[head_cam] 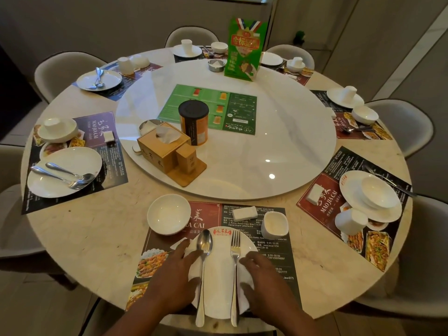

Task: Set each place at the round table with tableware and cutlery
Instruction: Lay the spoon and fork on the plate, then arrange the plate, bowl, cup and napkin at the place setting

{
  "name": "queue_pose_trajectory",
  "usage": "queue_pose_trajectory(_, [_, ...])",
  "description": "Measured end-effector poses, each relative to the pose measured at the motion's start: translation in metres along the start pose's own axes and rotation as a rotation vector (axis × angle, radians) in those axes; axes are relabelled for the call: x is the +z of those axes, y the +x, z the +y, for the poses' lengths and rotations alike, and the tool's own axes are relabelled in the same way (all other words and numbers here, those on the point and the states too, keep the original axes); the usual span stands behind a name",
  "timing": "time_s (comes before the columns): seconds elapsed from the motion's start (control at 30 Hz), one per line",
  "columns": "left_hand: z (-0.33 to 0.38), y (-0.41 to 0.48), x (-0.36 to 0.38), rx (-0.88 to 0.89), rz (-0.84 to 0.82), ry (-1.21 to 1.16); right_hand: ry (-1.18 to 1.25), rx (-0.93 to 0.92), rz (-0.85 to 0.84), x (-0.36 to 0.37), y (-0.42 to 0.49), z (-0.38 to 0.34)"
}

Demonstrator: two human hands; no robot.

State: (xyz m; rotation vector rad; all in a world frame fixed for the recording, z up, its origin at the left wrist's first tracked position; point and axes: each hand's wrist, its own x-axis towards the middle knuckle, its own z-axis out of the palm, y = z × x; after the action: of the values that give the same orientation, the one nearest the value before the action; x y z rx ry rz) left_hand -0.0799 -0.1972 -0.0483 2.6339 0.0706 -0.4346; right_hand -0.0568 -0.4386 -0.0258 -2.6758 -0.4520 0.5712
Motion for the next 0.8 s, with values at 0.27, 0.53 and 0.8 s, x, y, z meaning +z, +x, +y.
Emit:
queue_pose_trajectory(0.27, [-0.009, -0.003, -0.008, -0.073, 0.164, -0.001, -0.155, 0.193, 0.142, 0.016, -0.003, 0.026])
queue_pose_trajectory(0.53, [-0.009, 0.000, -0.009, -0.099, 0.142, -0.018, -0.270, 0.137, 0.214, -0.001, 0.016, 0.010])
queue_pose_trajectory(0.8, [-0.007, 0.010, -0.006, -0.258, 0.136, -0.315, -0.583, -0.017, 0.169, -0.065, 0.129, -0.020])
